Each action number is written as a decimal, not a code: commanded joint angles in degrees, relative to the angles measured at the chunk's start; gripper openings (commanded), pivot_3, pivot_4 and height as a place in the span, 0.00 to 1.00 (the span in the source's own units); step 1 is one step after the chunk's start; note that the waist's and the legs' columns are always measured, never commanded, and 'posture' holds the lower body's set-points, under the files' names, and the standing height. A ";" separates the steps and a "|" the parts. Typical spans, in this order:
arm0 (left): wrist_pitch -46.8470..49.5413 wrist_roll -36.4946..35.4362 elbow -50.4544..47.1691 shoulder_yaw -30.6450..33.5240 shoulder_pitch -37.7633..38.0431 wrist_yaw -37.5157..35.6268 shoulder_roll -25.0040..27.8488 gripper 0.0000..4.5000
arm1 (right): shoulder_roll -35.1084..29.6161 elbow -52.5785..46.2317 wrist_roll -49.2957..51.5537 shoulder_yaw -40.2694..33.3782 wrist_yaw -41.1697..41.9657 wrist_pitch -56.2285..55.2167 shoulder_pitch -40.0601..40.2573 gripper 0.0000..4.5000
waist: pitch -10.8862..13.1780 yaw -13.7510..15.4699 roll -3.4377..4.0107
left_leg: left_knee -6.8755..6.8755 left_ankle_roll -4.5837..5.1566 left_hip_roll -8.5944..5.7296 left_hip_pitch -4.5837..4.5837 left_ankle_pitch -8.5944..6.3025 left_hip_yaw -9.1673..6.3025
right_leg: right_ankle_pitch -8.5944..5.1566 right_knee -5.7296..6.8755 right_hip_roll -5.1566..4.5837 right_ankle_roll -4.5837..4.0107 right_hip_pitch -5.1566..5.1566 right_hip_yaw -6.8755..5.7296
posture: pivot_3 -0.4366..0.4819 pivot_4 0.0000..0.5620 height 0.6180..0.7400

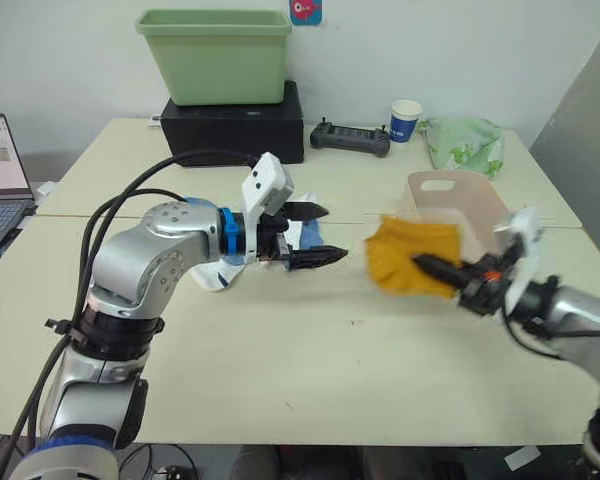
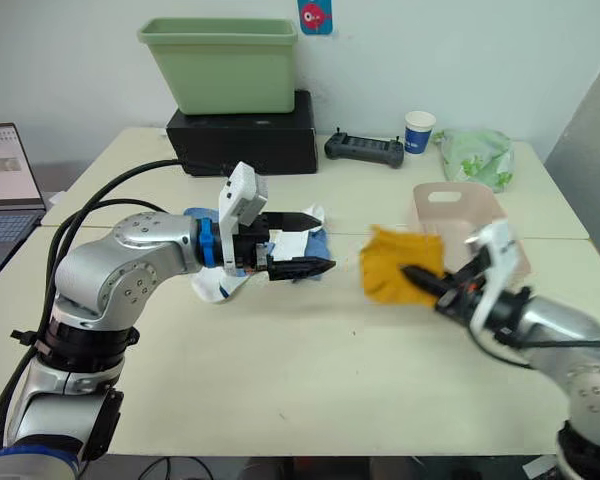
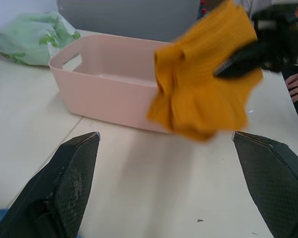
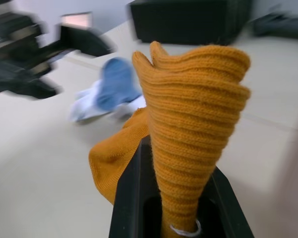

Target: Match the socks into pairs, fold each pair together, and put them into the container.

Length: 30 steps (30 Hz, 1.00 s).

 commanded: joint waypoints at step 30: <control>0.35 0.17 -1.08 -1.15 -2.28 -1.21 -4.91 0.99 | -15.95 78.59 -80.82 52.92 13.93 -88.14 -39.37 0.00 | 0.27 0.08 0.31 | 0.07 -0.19 -0.08 0.07 0.12 0.19 | 0.17 0.04 -0.16 -0.28 0.03 0.10 | 0.48 0.27 0.92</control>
